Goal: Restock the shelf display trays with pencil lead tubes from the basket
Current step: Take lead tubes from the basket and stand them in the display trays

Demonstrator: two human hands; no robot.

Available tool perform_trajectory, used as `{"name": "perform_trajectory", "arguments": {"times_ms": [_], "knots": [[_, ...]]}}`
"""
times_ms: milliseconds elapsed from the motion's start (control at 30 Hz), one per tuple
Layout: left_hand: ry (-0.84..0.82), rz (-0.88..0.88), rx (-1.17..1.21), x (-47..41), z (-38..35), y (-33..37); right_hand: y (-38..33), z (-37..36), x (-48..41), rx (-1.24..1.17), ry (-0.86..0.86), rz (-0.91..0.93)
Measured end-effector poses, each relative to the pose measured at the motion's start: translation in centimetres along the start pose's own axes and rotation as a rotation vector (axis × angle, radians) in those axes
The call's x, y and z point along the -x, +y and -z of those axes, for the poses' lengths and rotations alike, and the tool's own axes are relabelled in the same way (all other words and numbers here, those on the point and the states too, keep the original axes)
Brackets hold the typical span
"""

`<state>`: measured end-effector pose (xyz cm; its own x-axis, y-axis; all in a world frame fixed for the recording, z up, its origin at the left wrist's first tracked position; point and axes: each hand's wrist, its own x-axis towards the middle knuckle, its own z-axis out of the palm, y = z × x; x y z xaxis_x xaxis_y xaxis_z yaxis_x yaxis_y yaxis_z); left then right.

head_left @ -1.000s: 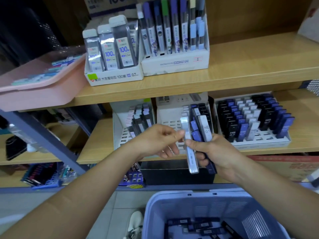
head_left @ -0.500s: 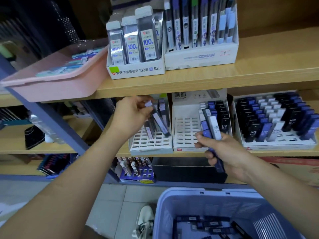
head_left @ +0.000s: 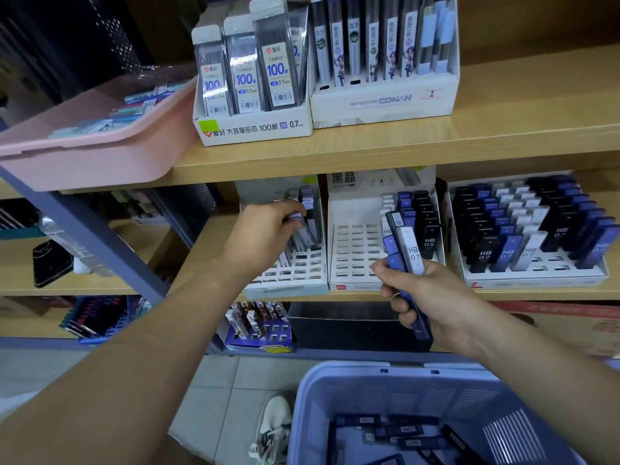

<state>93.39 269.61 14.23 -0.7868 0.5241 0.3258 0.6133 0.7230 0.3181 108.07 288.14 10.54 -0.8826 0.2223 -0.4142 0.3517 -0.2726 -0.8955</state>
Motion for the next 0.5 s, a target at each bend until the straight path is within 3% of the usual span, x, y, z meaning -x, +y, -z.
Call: {"name": "perform_trajectory", "arguments": {"times_ms": [267, 500], "knots": [[-0.084, -0.029, 0.026, -0.36, 0.04, -0.07, -0.07, 0.07, 0.12, -0.012, 0.002, -0.002], [-0.034, 0.008, 0.035, -0.90, -0.55, -0.48, -0.15, 0.13, 0.30, -0.034, 0.011, -0.019]]}}
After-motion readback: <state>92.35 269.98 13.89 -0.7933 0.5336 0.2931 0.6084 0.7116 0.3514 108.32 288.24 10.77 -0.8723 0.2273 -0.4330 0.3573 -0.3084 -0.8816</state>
